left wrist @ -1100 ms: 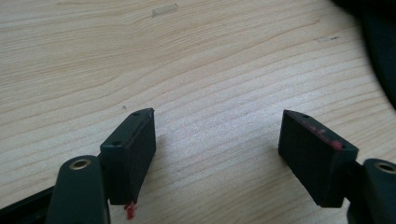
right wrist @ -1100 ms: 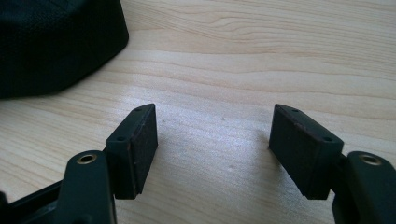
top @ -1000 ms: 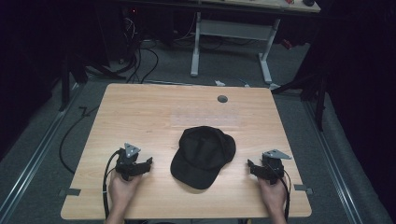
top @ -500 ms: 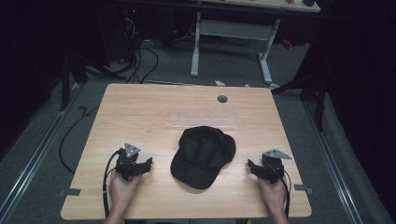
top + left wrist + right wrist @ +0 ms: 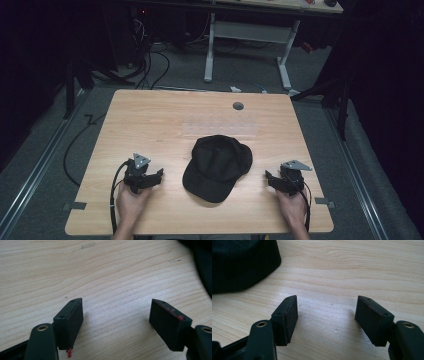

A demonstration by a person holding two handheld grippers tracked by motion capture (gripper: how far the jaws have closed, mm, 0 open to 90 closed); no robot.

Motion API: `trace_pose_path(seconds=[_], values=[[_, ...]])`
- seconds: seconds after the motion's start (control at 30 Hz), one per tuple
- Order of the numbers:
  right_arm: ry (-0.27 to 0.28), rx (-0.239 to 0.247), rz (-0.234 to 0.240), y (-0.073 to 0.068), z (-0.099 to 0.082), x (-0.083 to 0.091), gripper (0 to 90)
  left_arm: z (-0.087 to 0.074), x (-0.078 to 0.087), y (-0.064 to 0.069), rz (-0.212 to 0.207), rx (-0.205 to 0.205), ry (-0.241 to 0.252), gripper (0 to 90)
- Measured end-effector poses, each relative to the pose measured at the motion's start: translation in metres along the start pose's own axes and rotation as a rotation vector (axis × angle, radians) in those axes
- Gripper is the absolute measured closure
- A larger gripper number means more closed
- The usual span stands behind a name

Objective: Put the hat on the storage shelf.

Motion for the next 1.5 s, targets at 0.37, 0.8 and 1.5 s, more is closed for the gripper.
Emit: trace_pose_path(seconds=[0.37,0.8,1.5], values=[[0.037,-0.034,0.004,-0.002,0.002,0.006,41.2,0.0,0.0,0.0,-0.002,0.0,-0.001,27.4],[0.081,-0.019,0.087,-0.035,0.007,0.022,41.1,0.0,0.0,0.001,-0.004,0.001,0.0,27.3],[0.105,0.042,0.241,-0.084,0.044,0.037,40.4,0.0,0.0,0.001,-0.005,0.0,0.0,27.4]])
Point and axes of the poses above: each handheld gripper's, and its own axes: x roughly backward along the jaws, z roughly out of its top, y roughly to its right, the point moved 8 cm from there along -x, roughly forward along the jaws, and after that the axes turned 1 degree about y, right-handed, at the moved point
